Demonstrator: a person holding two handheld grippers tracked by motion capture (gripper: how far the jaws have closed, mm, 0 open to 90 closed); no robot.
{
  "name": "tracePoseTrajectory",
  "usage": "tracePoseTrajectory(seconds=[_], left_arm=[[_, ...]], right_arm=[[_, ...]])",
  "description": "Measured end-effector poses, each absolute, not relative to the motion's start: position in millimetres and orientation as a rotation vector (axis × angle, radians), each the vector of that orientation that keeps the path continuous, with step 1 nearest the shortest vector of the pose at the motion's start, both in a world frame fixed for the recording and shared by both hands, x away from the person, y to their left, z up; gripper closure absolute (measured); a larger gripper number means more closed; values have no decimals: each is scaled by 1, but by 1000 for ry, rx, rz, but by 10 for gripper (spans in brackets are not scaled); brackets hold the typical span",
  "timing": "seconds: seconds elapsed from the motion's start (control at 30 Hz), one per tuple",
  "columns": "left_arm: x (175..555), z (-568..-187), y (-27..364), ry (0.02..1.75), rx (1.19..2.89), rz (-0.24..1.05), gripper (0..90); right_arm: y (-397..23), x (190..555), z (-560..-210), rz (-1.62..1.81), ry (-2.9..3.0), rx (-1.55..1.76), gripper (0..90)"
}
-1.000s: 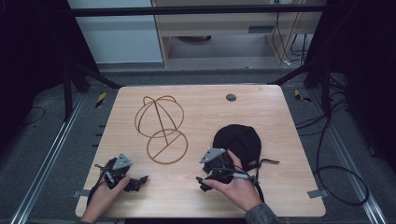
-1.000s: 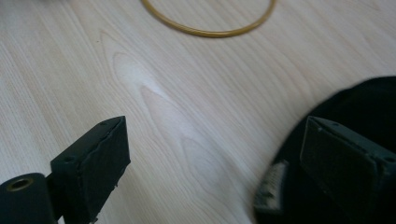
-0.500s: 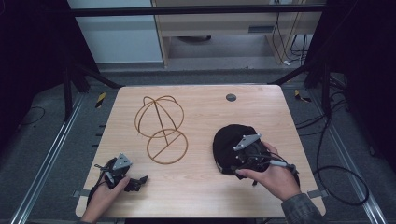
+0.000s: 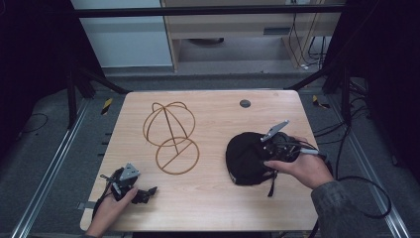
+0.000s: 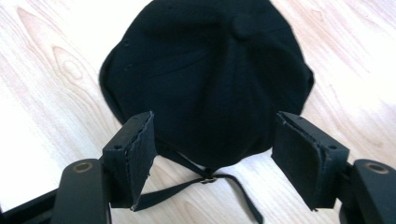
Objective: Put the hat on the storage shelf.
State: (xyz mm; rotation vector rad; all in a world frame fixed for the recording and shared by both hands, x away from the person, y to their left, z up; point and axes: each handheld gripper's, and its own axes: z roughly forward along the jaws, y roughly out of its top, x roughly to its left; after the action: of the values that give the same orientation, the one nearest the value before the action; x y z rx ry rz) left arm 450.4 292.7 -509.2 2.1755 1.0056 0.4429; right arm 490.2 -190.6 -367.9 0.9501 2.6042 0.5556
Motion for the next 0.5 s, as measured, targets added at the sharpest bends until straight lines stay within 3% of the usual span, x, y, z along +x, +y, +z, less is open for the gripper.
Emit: tracePoseTrajectory(seconds=[0.37,0.5], left_arm=[[450,-509,292,1010,2170,442,0],[451,-509,293,1006,2172,442,0]], right_arm=[[-186,516,-354,542,2654,940,326],[-178,525,-348,558,2665,916,375]])
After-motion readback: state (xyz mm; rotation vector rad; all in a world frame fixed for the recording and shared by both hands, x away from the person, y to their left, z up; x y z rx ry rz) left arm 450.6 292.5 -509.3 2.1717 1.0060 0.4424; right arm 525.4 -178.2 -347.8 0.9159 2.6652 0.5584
